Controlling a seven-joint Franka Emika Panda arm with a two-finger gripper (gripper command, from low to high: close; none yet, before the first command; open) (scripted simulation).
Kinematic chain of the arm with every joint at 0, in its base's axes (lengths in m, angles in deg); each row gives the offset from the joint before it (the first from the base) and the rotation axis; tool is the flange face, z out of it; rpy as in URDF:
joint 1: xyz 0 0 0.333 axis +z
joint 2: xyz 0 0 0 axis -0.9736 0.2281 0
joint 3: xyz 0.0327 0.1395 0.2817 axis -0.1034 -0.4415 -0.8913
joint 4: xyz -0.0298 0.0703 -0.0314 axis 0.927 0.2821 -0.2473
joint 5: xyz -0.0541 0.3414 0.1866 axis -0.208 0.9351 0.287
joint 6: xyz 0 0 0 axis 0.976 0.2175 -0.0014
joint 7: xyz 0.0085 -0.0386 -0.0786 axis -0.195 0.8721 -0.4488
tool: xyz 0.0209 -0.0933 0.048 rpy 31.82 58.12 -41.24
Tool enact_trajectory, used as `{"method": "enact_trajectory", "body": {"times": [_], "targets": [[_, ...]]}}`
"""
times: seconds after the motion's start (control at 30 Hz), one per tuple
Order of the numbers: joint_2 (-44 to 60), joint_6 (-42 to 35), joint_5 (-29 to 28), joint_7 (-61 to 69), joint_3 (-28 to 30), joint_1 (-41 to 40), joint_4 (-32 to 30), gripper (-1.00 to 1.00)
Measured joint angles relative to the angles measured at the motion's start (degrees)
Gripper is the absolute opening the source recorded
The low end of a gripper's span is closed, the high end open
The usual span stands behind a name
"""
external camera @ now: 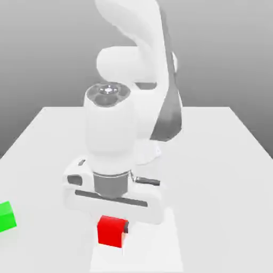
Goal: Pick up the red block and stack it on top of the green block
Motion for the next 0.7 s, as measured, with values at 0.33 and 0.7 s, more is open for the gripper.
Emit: {"method": "enact_trajectory", "body": {"times": [0.33, 0.7], "targets": [[-1.02, -3.34, 3.22, 23.66, 9.05, -14.95, 2.35, -1.0], [7.62, 4.01, 8.33, 34.09, 9.5, -21.39, 3.58, 1.0]]}}
